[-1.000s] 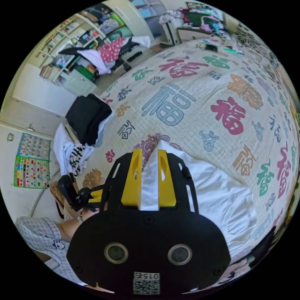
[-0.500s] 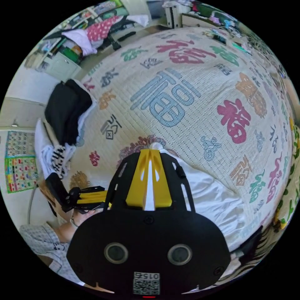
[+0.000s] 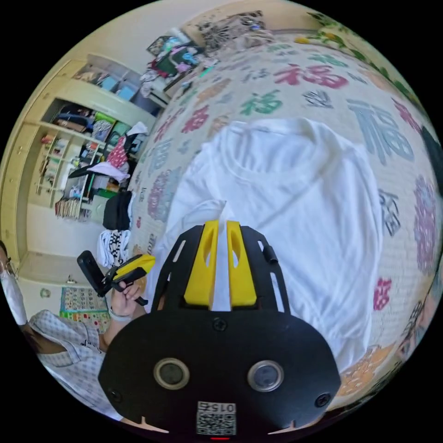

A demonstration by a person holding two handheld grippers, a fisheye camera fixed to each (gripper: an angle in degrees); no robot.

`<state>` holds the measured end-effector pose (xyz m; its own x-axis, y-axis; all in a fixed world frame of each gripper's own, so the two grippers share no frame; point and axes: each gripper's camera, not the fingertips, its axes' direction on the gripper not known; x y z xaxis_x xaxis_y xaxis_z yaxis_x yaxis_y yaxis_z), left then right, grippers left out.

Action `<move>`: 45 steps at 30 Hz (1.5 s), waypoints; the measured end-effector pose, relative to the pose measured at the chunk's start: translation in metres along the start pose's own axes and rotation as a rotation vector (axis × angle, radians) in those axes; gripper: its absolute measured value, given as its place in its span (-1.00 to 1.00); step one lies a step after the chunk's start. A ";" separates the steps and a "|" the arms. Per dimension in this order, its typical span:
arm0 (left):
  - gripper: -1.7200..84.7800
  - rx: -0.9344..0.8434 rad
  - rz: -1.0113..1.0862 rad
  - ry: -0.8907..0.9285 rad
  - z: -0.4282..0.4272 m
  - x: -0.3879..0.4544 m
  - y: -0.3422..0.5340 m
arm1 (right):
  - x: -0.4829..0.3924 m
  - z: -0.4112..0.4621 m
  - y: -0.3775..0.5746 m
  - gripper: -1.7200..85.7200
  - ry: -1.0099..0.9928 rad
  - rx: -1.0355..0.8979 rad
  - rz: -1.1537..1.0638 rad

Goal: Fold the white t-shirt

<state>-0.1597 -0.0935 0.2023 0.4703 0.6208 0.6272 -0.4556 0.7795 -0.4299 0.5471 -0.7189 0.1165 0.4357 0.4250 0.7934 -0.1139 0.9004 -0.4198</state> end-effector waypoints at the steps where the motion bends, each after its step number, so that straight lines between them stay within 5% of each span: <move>1: -0.89 -0.021 -0.007 0.023 0.007 0.005 0.005 | 0.011 -0.002 0.005 -0.86 0.007 -0.006 0.029; 9: -0.83 -0.042 0.088 -0.073 0.055 0.049 -0.013 | 0.031 -0.016 -0.019 -0.77 0.051 -0.019 -0.055; 14: -0.96 -0.173 0.088 -0.135 0.105 0.049 -0.021 | 0.011 0.008 -0.040 -0.92 0.276 -0.158 -0.209; 19: -0.98 -0.070 0.098 -0.090 0.085 0.056 -0.008 | 0.015 -0.034 -0.022 -0.95 0.180 -0.056 -0.292; 23: -0.96 -0.092 0.092 -0.090 0.094 0.055 0.000 | 0.031 -0.041 -0.003 -0.89 0.222 -0.152 -0.320; 32: -0.78 -0.121 -0.172 0.109 0.114 -0.002 -0.025 | 0.037 -0.081 -0.050 -0.77 0.092 -0.086 -0.254; 37: -0.85 0.074 -0.456 0.182 0.128 -0.042 -0.021 | 0.014 -0.051 -0.113 -0.80 0.094 -0.175 -0.297; 45: -0.97 -0.030 -0.335 0.117 0.149 -0.028 -0.028 | 0.000 -0.042 -0.154 -0.97 0.132 -0.230 -0.275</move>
<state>-0.2730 -0.1454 0.2935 0.6742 0.3345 0.6585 -0.2398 0.9424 -0.2332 0.6018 -0.8617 0.1628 0.5350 0.1415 0.8330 0.2198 0.9286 -0.2989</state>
